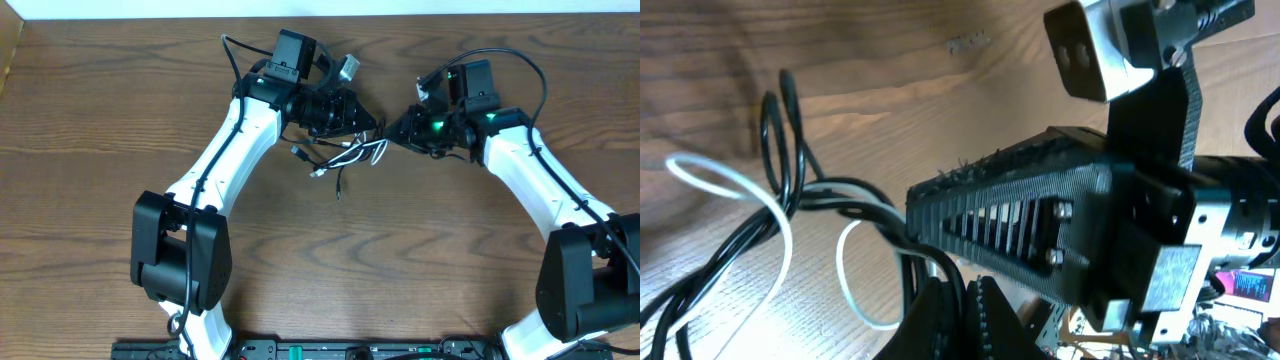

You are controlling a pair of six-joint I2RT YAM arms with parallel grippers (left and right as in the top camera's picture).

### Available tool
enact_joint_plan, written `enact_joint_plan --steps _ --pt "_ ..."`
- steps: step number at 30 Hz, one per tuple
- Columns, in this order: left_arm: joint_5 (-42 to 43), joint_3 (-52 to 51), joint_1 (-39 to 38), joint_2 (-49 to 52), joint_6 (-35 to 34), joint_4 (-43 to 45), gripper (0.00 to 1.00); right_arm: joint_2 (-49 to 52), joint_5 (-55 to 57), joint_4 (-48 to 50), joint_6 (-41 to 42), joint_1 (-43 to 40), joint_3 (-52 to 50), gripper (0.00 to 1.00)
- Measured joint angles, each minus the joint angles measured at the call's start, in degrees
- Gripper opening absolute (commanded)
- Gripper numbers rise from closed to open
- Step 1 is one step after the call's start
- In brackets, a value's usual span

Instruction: Untangle cables

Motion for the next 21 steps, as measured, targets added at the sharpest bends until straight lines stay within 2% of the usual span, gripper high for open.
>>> enact_joint_plan --steps 9,15,19,21 --pt "-6.03 0.0 0.0 0.0 -0.04 -1.18 0.07 0.0 -1.75 -0.35 -0.72 0.63 0.0 0.25" --pt "-10.4 0.0 0.0 0.0 -2.4 -1.92 0.08 0.13 -2.05 -0.46 -0.7 0.66 0.0 0.25" --pt "-11.3 0.0 0.0 0.0 -3.04 -1.95 0.08 2.03 -2.95 2.1 -0.39 0.81 0.0 0.26" --pt "-11.67 0.0 0.0 0.0 -3.06 -1.95 0.07 4.07 -4.63 5.14 -0.15 0.85 0.0 0.3"
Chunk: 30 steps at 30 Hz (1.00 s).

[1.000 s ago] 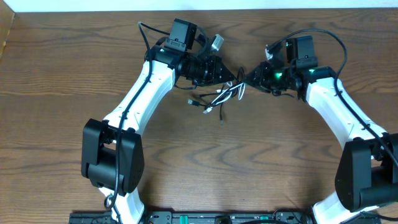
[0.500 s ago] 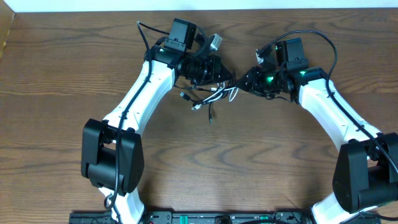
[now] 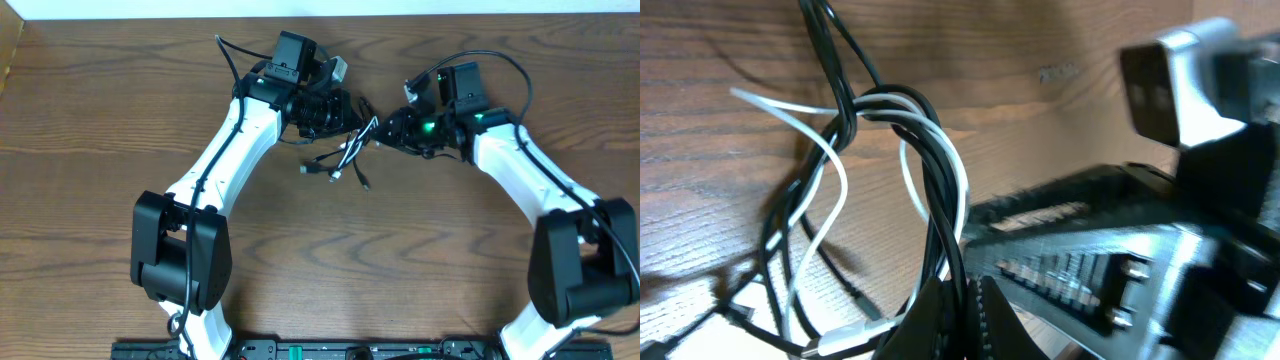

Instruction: Untangle cables

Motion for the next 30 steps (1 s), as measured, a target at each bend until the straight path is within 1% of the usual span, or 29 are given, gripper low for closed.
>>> enact_joint_plan --steps 5,8,10,11,16,22,29,30 --pt "-0.9 -0.09 -0.04 0.0 0.0 0.0 0.07 1.31 -2.08 2.86 0.63 -0.52 -0.02 0.37" --pt "-2.69 -0.9 -0.33 0.0 0.0 -0.2 0.07 1.14 -3.32 2.97 1.05 -1.62 -0.02 0.39" --pt "-4.13 -2.08 -0.61 0.31 0.0 -0.37 0.08 1.14 -4.24 2.97 1.31 -2.91 -0.02 0.44" --pt "-4.33 -2.21 -0.68 0.39 0.0 -0.37 0.08 1.14 -4.39 2.97 1.38 -3.1 -0.02 0.44" --pt "-4.81 -2.6 -0.74 4.68 -1.27 -0.37 0.07 1.11 -4.68 3.08 1.62 -3.58 -0.02 0.48" --pt "-4.96 -3.21 -0.74 9.11 -2.36 -0.37 0.07 1.11 -2.89 3.06 2.03 -2.05 -0.02 0.46" --pt "-4.96 -3.21 -0.63 9.22 -2.8 -0.33 0.07 1.18 1.46 -0.28 2.49 -0.57 -0.02 0.42" --pt "-4.96 -3.21 -0.61 9.22 -2.8 -0.31 0.07 1.18 2.29 -1.16 2.49 -0.52 -0.02 0.4"
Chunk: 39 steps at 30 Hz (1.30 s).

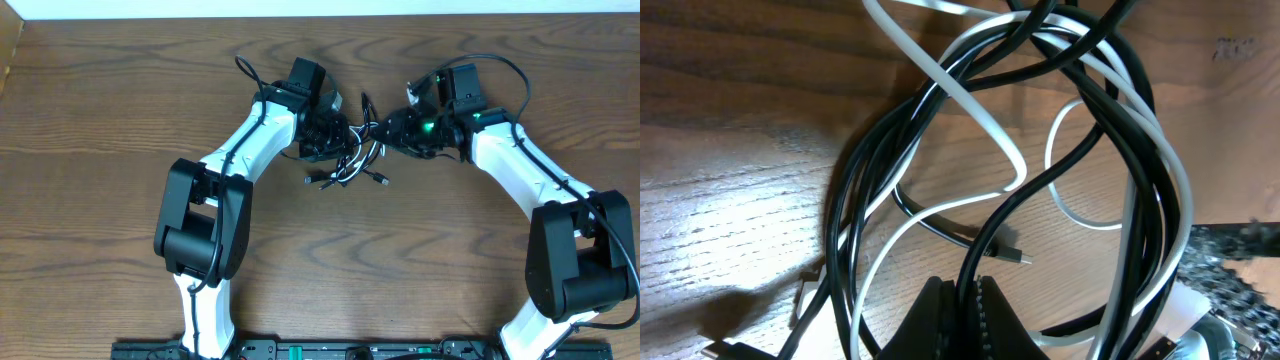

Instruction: Untangle cables

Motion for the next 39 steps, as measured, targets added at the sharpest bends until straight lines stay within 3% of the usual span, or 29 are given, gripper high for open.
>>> enact_joint_plan --steps 6,16,30,39 --pt "-0.02 0.0 0.28 0.0 -0.02 -0.02 0.08 0.72 3.5 -1.31 -0.15 0.09 0.0 0.29" --pt "-0.66 0.0 0.31 0.0 -0.04 -0.04 0.07 6.6 4.79 2.49 -0.28 1.92 0.0 0.31" --pt "-1.05 0.0 0.33 0.0 -0.13 -0.04 0.08 7.19 5.29 7.74 -0.26 3.37 0.0 0.33" --pt "-1.05 0.0 0.35 0.0 -0.17 -0.04 0.07 7.23 11.96 8.09 -0.17 5.62 0.0 0.25"
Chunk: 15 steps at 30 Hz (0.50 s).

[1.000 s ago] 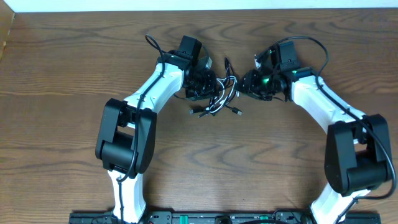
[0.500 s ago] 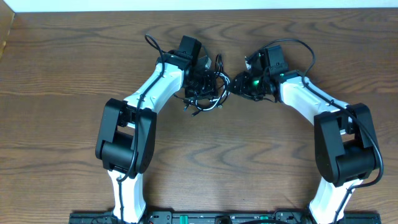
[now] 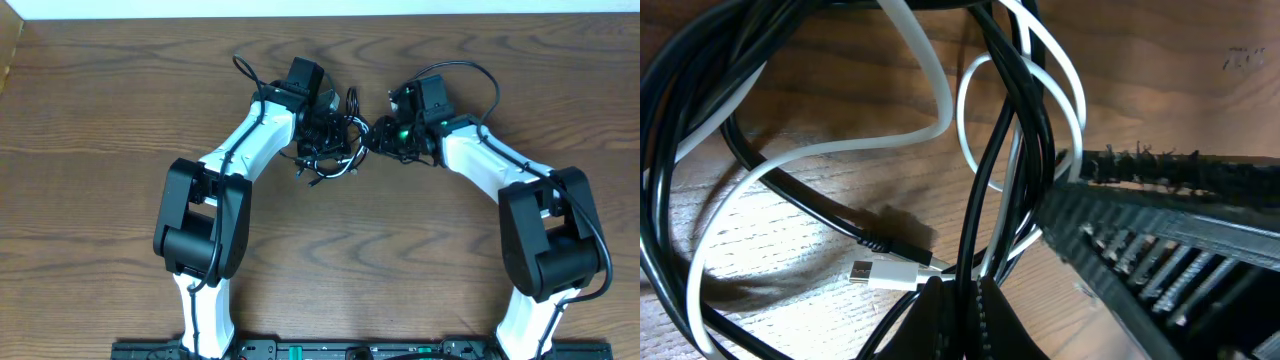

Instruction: Untangle cables

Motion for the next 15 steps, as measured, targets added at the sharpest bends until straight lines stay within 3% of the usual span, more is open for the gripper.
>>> enact_joint_plan --steps 5,15 --pt "-0.02 0.0 0.0 0.0 0.0 -0.04 0.07 2.54 2.49 2.08 0.33 1.77 0.02 0.01" --pt "0.04 0.0 0.15 0.0 2.6 -0.59 0.07 2.01 3.28 -0.31 -0.09 0.79 0.0 0.01"
